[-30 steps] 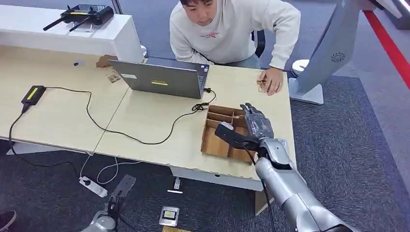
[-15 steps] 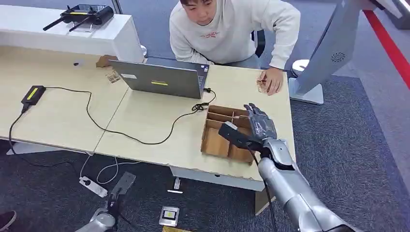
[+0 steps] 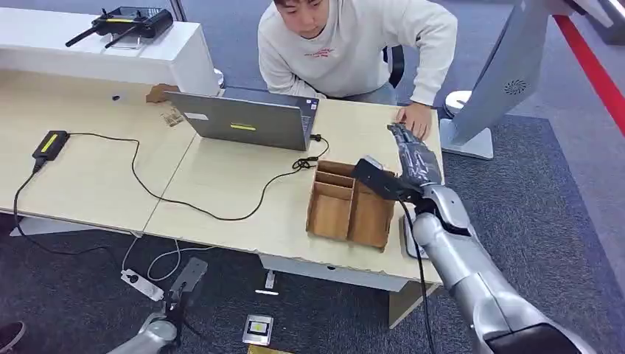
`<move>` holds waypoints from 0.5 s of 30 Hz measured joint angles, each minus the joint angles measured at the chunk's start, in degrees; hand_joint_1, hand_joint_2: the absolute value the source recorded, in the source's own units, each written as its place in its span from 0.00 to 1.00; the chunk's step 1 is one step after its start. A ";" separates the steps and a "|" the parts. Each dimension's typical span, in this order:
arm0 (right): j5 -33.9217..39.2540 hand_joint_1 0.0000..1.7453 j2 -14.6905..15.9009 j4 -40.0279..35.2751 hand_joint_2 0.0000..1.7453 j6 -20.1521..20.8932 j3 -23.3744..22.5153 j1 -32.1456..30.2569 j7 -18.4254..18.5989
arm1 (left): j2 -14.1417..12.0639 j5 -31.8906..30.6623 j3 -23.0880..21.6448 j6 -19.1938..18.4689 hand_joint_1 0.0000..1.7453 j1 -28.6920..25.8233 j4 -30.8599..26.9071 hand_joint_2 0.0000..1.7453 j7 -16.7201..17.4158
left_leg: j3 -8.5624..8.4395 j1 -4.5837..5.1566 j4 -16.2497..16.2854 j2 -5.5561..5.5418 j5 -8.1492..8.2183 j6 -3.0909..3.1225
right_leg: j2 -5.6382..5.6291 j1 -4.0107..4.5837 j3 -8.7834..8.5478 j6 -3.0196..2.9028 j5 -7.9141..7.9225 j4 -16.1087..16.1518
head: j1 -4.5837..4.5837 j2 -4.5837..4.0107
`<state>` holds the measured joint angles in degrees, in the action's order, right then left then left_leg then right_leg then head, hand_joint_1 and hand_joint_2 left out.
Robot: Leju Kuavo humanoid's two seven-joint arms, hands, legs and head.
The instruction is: Pass the card to the sensor for recognition and then transmit it.
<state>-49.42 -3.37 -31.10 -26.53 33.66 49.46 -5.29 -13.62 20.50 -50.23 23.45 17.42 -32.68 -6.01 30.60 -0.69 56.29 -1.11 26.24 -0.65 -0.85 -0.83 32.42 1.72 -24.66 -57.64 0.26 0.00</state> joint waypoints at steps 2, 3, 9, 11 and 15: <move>0.06 0.00 0.09 0.00 1.00 -0.02 -0.05 0.04 -0.02 | 0.28 0.22 -0.07 0.13 0.00 0.05 0.20 0.00 -0.17 | 0.00 0.00 0.00 0.00 0.00 0.00 | -0.01 0.00 0.00 0.00 0.00 0.00 | 0.00 0.00; 0.07 0.00 0.13 0.00 1.00 -0.02 -0.09 0.04 -0.02 | 0.39 0.35 -0.09 0.15 0.00 0.07 0.28 0.00 -0.20 | 0.00 0.00 0.00 0.00 0.00 0.00 | -0.01 0.00 0.01 0.00 0.00 0.00 | 0.00 0.00; 0.06 0.00 0.35 0.00 1.00 -0.02 -0.35 0.10 -0.02 | 0.85 0.44 -0.20 0.24 0.00 0.24 0.74 0.00 -0.20 | 0.01 0.01 0.00 0.00 0.00 0.00 | -0.01 0.00 0.00 0.00 0.00 0.00 | 0.00 0.00; 0.11 0.00 0.42 0.00 1.00 0.02 -0.35 0.10 -0.02 | 1.07 0.68 -0.20 0.39 0.00 0.29 0.92 0.00 -0.22 | 0.01 0.01 0.00 0.00 0.00 0.00 | -0.01 0.00 0.00 0.00 0.00 0.00 | 0.00 0.00; 0.13 0.00 0.52 0.22 1.00 0.37 -0.35 0.10 -0.06 | 1.69 1.31 -0.20 0.66 0.00 0.32 1.77 0.00 -0.31 | 0.01 0.01 0.00 0.00 0.00 0.00 | -0.01 0.00 0.00 0.00 0.00 0.01 | 0.00 0.00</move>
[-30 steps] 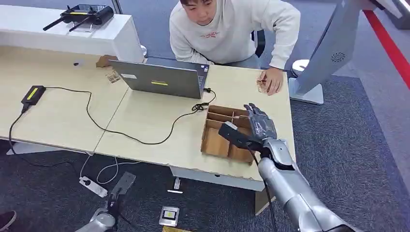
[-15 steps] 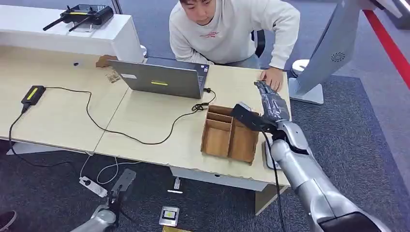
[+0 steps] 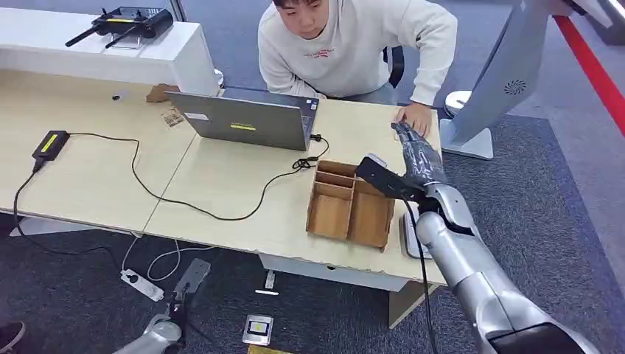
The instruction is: Pass the card to the sensor for recognition and then transmit it.
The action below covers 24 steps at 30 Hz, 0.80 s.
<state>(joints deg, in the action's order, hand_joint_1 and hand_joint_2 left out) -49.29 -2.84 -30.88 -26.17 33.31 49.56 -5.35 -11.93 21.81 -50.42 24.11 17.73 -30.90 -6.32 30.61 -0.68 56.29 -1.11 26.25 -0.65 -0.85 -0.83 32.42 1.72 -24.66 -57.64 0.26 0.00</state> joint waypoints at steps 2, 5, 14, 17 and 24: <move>0.00 0.00 0.02 0.31 1.00 0.72 0.02 -0.05 -0.07 | 0.48 0.68 0.07 0.00 0.00 -0.02 0.59 0.00 -0.05 | 0.01 0.00 0.00 0.00 0.00 0.00 | 0.00 0.00 0.00 0.00 0.00 0.00 | 0.02 0.00; 0.00 0.00 0.00 0.81 1.00 1.62 0.04 -0.10 -0.09 | 1.03 1.18 0.13 -0.02 0.00 -0.02 1.20 0.00 0.09 | 0.01 0.00 0.00 0.00 0.00 0.00 | 0.00 0.00 0.00 0.00 0.00 0.00 | -0.02 0.00; 0.09 0.00 -0.06 1.92 1.00 3.33 0.15 -0.13 -0.77 | 2.25 1.29 0.17 0.02 0.00 0.23 2.67 0.00 0.06 | 0.01 0.00 0.00 -0.01 0.00 0.00 | 0.00 0.00 0.00 0.00 0.00 0.00 | 0.00 0.00; 0.09 0.00 -0.09 2.16 1.00 4.03 0.24 -0.14 -0.81 | 2.60 1.20 0.17 0.04 0.00 0.37 2.97 0.00 0.04 | 0.00 0.00 0.00 -0.01 0.00 0.00 | 0.00 0.00 0.00 0.00 0.00 0.00 | 0.00 0.00; 0.00 0.00 -0.24 2.16 1.00 4.99 0.52 -0.56 -0.79 | 3.06 1.07 0.17 0.04 0.00 0.54 3.67 0.00 -0.53 | 0.00 0.00 0.00 0.00 0.00 0.00 | 0.00 0.00 0.00 0.00 0.00 0.00 | 0.00 0.00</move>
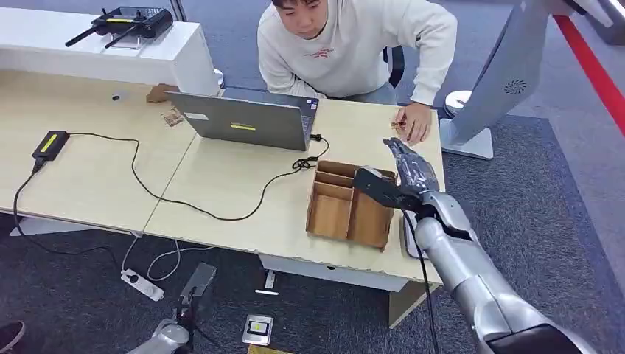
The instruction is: Pass the card to the sensor for recognition and then transmit it.
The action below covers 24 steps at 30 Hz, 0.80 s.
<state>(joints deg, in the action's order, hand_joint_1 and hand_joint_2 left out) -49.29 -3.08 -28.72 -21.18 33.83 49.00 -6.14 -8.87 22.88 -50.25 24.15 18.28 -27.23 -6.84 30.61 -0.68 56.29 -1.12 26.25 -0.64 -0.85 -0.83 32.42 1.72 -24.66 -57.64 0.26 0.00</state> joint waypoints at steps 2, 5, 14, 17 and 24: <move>0.00 0.00 0.00 0.02 1.00 0.02 0.07 -0.05 0.00 | 0.04 -0.09 0.00 0.00 0.00 0.02 0.15 0.00 -0.07 | 0.00 0.00 0.00 0.00 0.00 0.00 | 0.00 0.00 0.00 0.00 0.00 0.00 | 0.00 0.00; 0.00 0.00 0.00 0.00 1.00 0.28 0.18 -0.05 0.00 | 0.07 -0.28 0.00 -0.02 0.00 0.07 0.28 0.00 -0.07 | 0.00 0.00 0.00 0.00 0.00 0.00 | 0.00 0.00 0.00 0.00 0.00 0.00 | 0.00 0.00; -0.07 1.00 -0.04 0.00 1.00 0.61 0.48 -0.04 0.00 | 0.20 -0.61 0.00 -0.18 0.00 0.21 0.68 0.00 -0.04 | 0.00 0.00 0.00 0.00 0.00 0.00 | 0.00 0.00 0.00 0.00 0.00 0.00 | 0.00 0.00; 0.11 1.00 -0.02 0.00 1.00 1.16 0.57 -0.04 0.00 | 0.20 -0.98 0.00 -0.42 0.00 0.37 0.76 0.00 0.07 | 0.00 0.00 0.00 0.00 0.00 0.00 | 0.00 0.00 0.00 0.00 0.00 0.00 | 0.00 0.00; 0.37 1.00 0.00 0.00 1.00 2.69 0.68 -0.04 0.66 | -0.09 -1.81 -0.09 -0.44 0.00 0.69 0.81 0.00 0.70 | 0.00 0.00 0.00 0.00 0.00 0.00 | 0.00 0.00 0.00 0.00 0.00 0.00 | 0.00 0.00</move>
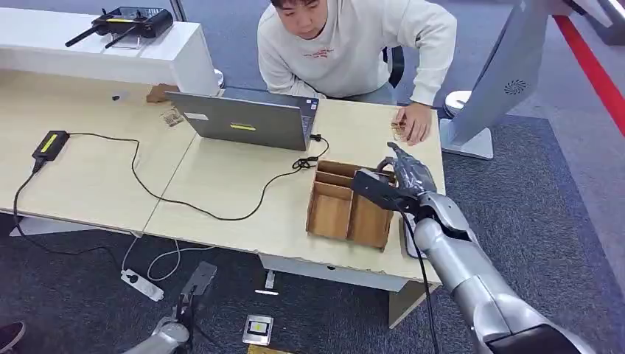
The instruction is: Pass the card to the sensor for recognition and then transmit it.
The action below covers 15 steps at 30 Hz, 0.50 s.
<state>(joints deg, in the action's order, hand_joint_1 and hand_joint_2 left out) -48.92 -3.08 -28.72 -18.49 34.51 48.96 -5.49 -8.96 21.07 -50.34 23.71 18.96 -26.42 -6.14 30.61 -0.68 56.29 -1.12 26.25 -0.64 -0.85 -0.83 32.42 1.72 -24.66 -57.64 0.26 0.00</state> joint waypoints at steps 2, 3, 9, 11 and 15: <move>0.26 1.00 0.02 -0.02 1.00 0.05 0.00 0.03 0.11 | -0.09 -0.11 -0.02 0.00 0.00 0.02 0.00 0.00 0.11 | 0.00 0.00 0.00 0.00 0.00 0.00 | 0.00 0.00 0.00 0.00 0.00 0.00 | 0.00 0.00; 0.39 1.00 0.04 -0.02 1.00 0.20 0.00 0.03 0.33 | -0.15 -0.24 -0.04 0.00 0.00 0.03 0.00 0.00 0.15 | -0.01 0.00 0.00 0.00 0.00 0.00 | 0.00 0.00 0.00 0.00 0.00 0.00 | 0.00 0.00; 0.96 1.00 0.35 -0.15 1.00 0.31 0.00 0.00 1.53 | -0.55 -1.38 -0.15 0.28 0.00 0.10 -0.07 0.00 0.48 | -0.01 0.00 0.00 0.01 0.00 0.00 | 0.00 0.00 0.00 0.00 0.00 0.00 | 0.00 0.00; 1.01 1.00 0.55 -0.15 1.00 -0.04 0.00 -0.05 1.79 | -0.61 -1.57 -0.15 0.44 0.00 0.10 -0.07 0.00 0.41 | -0.01 0.00 0.00 0.00 0.00 0.00 | 0.00 0.00 0.00 0.00 0.00 0.00 | 0.00 0.00; 0.76 1.00 0.85 -0.17 1.00 -0.90 0.00 -0.38 2.16 | -0.61 -1.81 -0.15 1.01 0.00 0.13 -0.07 0.00 0.24 | -0.02 0.00 0.00 0.01 0.00 0.00 | 0.00 0.00 -0.01 0.00 0.00 0.00 | 0.00 0.00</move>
<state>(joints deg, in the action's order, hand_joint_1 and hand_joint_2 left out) -48.15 -2.23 -28.89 -19.39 34.51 48.58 -3.32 -9.57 19.26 -50.49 24.72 19.09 -26.49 -5.90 30.59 -0.68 56.29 -1.11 26.25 -0.64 -0.85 -0.83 32.41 1.72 -24.66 -57.64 0.26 0.00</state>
